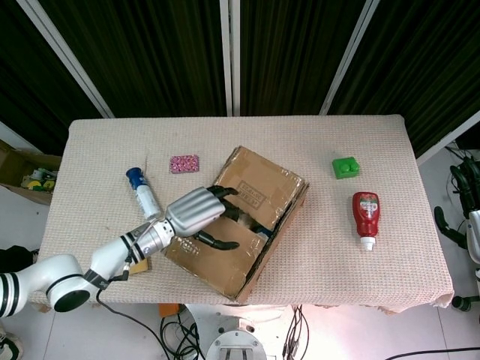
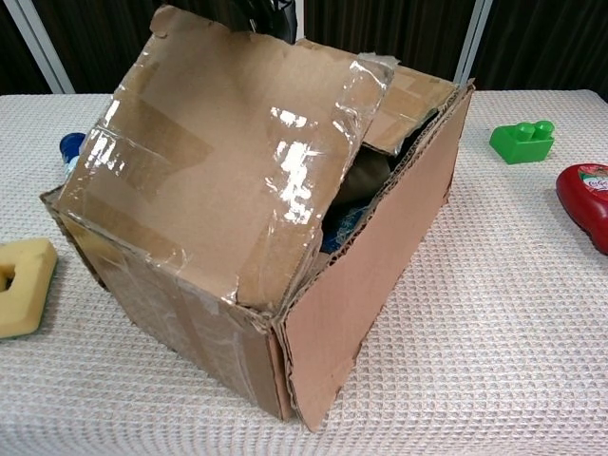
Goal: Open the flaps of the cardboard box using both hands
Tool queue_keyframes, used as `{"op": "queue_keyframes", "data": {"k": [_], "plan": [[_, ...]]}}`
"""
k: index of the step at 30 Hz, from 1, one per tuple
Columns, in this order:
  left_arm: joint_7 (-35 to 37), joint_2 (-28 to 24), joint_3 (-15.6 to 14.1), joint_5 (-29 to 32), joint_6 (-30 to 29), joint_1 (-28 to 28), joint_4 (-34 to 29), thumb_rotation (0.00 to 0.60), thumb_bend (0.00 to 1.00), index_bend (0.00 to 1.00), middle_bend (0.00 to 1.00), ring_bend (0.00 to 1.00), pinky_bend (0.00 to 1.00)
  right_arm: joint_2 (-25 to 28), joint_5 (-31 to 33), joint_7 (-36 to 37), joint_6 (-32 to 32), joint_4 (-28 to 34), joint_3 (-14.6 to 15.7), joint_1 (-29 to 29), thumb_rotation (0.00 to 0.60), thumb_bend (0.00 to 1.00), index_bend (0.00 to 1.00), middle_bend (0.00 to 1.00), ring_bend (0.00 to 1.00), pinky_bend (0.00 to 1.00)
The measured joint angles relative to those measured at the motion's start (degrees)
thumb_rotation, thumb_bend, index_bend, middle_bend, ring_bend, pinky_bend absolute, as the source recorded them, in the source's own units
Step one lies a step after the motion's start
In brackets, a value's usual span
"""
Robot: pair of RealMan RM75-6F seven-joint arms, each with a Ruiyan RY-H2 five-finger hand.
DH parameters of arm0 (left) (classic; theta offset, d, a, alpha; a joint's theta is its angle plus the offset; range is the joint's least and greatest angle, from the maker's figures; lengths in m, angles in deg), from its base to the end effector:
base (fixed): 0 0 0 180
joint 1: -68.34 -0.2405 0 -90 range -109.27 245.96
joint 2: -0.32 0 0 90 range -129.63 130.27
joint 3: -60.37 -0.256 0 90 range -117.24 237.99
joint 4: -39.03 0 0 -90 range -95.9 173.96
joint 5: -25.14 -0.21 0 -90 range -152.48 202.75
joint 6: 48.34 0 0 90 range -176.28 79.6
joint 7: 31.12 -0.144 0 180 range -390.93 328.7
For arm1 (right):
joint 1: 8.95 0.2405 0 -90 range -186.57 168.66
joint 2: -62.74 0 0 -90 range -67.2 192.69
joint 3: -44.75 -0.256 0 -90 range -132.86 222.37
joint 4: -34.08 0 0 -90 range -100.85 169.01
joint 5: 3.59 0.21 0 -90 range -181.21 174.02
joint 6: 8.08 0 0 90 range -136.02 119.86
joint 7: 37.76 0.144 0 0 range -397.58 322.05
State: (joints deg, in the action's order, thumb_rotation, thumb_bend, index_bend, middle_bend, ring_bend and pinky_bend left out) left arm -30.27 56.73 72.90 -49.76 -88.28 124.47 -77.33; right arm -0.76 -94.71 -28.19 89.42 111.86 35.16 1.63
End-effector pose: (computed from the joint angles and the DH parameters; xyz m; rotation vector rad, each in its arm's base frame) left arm -0.0205 0.3028 0.0893 -2.3542 -0.8968 -1.1098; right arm -0.2975 -0.2305 0.2274 1.3504 -0.4763 1.1722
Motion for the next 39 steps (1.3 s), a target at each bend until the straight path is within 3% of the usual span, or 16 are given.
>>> {"op": "queue_keyframes", "data": {"k": [7,15,31,39], "plan": [[3.96,-7.62,1.56,1.31,4.26,0.75,-4.69,0.0,0.12,0.44,0.56,0.12,0.2,-0.28,-0.52,-0.52,0.22,0.16,-0.13,0.1,0.6,0.39,0.0,0.0,0.0,0.0],[8.78,-12.92,2.86,0.96,5.91,0.16,-8.05,0.0,0.1,0.47,0.61,0.13,0.2,-0.46,-0.67,-0.86,0.12,0.28,-0.38,0.29,0.6,0.39,0.0,0.0,0.0,0.0],[25.8,-26.78,6.43,-0.64,22.03,0.32,-13.74,0.0,0.05,0.47,0.6,0.13,0.19,-1.4,-1.15,-1.61,0.29,-0.72,-0.48,0.5,0.6,0.39,0.0,0.0,0.0,0.0],[31.48,-30.55,9.09,-1.89,25.89,-0.71,-14.03,0.0,0.05,0.47,0.61,0.13,0.19,-1.58,-1.14,-1.75,0.26,-0.98,-0.47,0.45,0.6,0.39,0.0,0.0,0.0,0.0]]}}
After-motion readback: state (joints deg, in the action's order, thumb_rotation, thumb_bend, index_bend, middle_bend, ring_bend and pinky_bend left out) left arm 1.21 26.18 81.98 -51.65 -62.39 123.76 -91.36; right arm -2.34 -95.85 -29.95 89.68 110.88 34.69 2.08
